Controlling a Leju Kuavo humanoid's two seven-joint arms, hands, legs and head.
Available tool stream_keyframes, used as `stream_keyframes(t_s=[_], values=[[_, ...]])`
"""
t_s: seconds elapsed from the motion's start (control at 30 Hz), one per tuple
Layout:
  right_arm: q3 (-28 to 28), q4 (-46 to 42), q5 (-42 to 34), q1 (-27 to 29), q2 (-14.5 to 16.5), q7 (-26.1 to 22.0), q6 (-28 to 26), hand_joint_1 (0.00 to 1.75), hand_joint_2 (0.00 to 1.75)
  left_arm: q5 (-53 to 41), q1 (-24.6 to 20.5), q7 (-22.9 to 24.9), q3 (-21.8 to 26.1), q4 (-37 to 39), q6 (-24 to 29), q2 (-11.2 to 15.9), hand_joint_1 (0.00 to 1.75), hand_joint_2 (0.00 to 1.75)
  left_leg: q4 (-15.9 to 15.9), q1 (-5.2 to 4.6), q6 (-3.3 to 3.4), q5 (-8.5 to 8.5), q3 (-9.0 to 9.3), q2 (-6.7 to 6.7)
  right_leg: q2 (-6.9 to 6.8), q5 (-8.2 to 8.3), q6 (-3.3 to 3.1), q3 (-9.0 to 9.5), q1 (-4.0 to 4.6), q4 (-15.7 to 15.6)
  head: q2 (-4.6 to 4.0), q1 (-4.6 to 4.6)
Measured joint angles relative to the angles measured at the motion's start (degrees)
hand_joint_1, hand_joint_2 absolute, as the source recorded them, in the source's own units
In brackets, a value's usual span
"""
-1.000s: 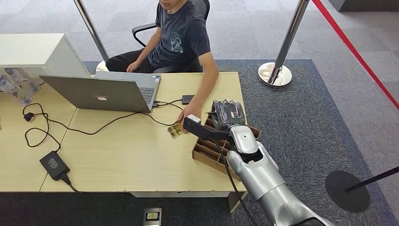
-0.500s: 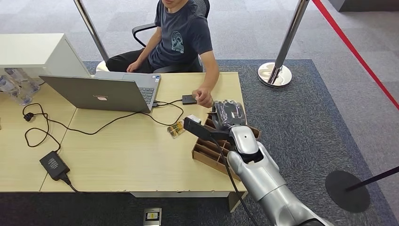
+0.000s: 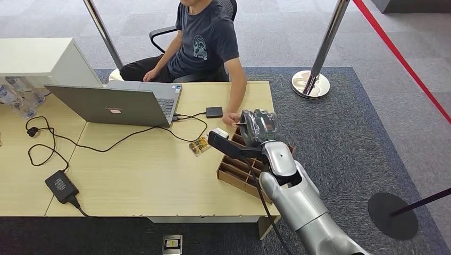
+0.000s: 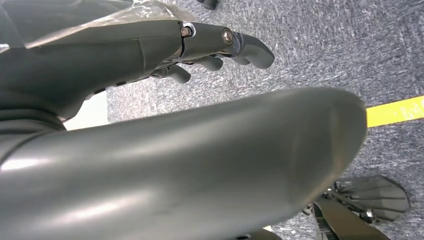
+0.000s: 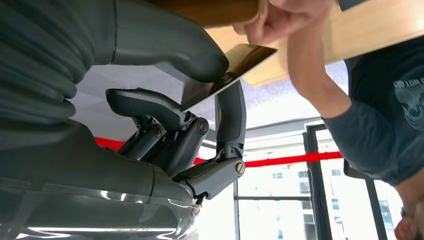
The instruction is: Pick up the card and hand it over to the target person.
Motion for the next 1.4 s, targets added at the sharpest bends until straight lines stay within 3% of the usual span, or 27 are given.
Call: stream_keyframes(t_s=[0.7,1.4], values=[[6.2,-3.6,-6.3,-4.2,-0.4,-7.4,-6.9,1.75,1.75,1.7,0.7,-0.7,1.6,0.0,1.2,-0.3,0.00,0.00,0.0,-0.01,0.01,-0.01,-0.03,0.14,0.15,0.03,0.00,-0.05,-0.01,0.0,0.00,0.00],[2.9,4.7,-9.0,-6.4,2.1,-8.4,-15.3,1.75,1.75,0.0,-0.2,0.3,0.2,0.1,0.7,-0.4,0.00,0.00,0.0,0.00,0.00,0.02,-0.03,0.08,0.09,0.05,-0.01,-0.03,-0.01,0.0,0.00,0.00]])
